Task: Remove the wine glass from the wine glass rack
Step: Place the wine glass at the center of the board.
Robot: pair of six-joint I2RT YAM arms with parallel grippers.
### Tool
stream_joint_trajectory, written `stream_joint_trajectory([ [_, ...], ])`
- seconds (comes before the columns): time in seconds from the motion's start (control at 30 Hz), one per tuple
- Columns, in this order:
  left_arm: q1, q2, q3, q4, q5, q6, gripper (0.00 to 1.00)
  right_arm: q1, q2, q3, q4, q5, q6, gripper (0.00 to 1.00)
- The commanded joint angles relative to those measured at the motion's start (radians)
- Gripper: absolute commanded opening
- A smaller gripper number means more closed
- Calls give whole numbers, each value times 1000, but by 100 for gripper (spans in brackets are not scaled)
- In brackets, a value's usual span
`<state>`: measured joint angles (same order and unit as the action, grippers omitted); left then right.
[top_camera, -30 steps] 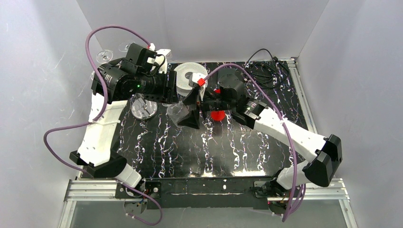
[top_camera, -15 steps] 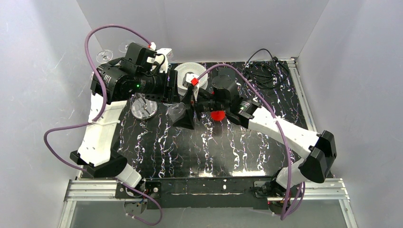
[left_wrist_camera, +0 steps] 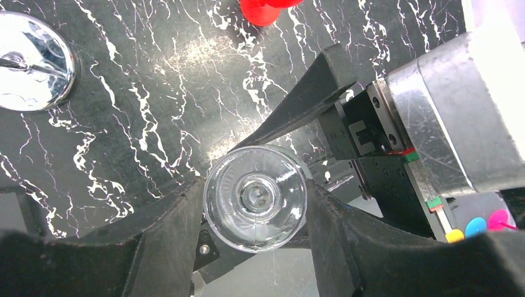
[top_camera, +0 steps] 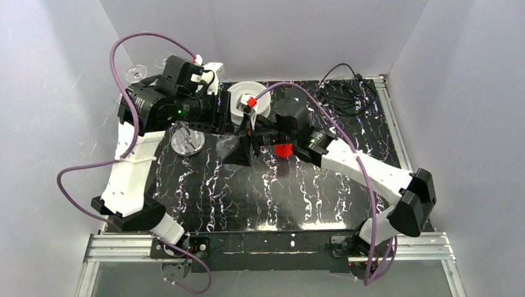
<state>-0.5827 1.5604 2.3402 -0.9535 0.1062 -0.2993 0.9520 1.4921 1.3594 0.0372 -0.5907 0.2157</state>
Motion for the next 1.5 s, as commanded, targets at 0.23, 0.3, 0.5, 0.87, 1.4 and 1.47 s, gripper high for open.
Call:
stream_joint_trajectory([
  [0.23, -5, -41, 31, -410, 3, -21, 52, 15, 10, 73, 18, -54, 81, 1],
  [0.3, -5, -44, 29, -408, 2, -23, 62, 15, 8, 70, 15, -59, 87, 1],
  [0.5, -5, -53, 14, -393, -11, -25, 89, 15, 5, 58, 26, -97, 111, 1],
  [0.87, -5, -103, 19, -335, -75, -30, 98, 13, -7, 53, 2, -18, 199, 1],
  [1.4, -5, -281, -98, -155, -109, 32, 98, -29, -29, 291, -302, 367, 571, 1],
  [1.47, -5, -289, -109, -136, -106, 32, 98, -47, -54, 306, -322, 431, 615, 1],
])
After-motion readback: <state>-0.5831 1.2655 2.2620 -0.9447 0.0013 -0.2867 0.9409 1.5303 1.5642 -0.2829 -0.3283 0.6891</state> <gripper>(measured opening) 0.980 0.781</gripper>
